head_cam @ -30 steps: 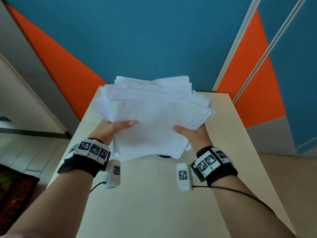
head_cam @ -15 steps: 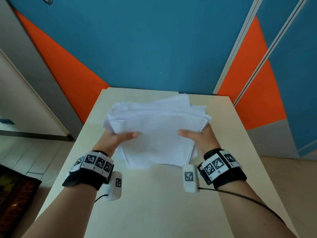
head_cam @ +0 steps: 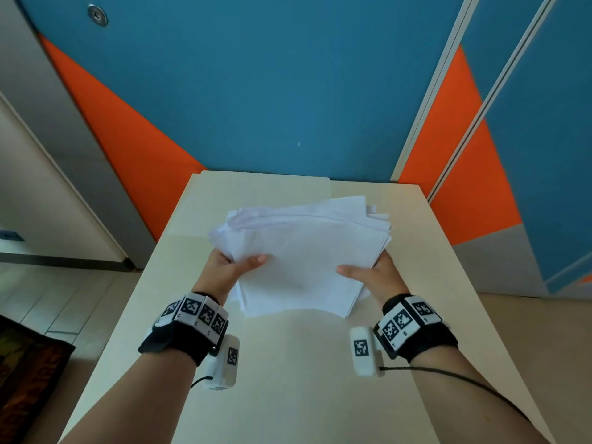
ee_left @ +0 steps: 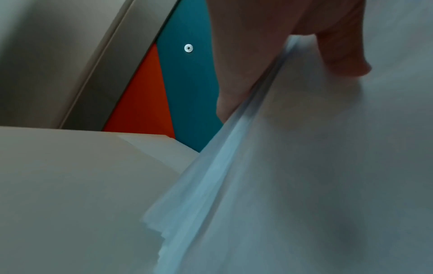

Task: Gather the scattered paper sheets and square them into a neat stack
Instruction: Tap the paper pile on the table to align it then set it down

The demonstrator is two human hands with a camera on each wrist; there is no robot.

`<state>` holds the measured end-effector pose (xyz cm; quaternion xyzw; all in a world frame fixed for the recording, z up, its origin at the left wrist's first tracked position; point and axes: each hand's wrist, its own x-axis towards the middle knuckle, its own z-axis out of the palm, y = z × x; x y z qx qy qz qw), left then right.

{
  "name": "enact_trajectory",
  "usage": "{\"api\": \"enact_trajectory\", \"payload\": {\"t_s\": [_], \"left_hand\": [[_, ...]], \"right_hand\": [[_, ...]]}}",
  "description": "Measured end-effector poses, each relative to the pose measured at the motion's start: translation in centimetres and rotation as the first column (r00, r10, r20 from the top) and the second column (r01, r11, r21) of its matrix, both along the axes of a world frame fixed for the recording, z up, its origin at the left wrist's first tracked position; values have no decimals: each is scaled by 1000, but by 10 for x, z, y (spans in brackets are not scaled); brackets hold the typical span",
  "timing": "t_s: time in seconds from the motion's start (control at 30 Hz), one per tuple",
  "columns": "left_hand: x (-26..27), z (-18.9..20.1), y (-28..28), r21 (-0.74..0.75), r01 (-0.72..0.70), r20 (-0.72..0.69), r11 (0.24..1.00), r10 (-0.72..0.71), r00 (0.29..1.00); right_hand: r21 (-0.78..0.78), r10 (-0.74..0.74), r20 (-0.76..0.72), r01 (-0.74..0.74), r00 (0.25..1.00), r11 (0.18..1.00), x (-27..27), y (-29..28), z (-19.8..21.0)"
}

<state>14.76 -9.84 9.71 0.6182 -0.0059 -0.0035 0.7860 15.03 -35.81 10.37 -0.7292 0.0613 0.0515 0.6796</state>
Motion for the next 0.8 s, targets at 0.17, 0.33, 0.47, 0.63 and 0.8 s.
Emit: {"api": "enact_trajectory", "payload": {"t_s": [0.17,0.33,0.47,0.63,0.8], "left_hand": [[0,-1,0,-38,-22,-17,999,21,1000],[10,-7,1,-102,-44,-83,994,35,996],[14,-8,1,-142,-25,-94,990,12,996],[18,-11,0,-161,-8,-86,987,-6,996],[23,-14,3,-152,5,-96,988,-20,995]], "right_hand": [[-113,76,-10,-77,997,991,-1,-21,-27],[-444,8,76,27,997,896,2,-22,-56],[-527,-175,157,232,972,817,3,-24,-73],[-626,-164,50,159,985,763,7,-31,-97],[-587,3,-127,-77,992,806,11,-32,-89]]}}
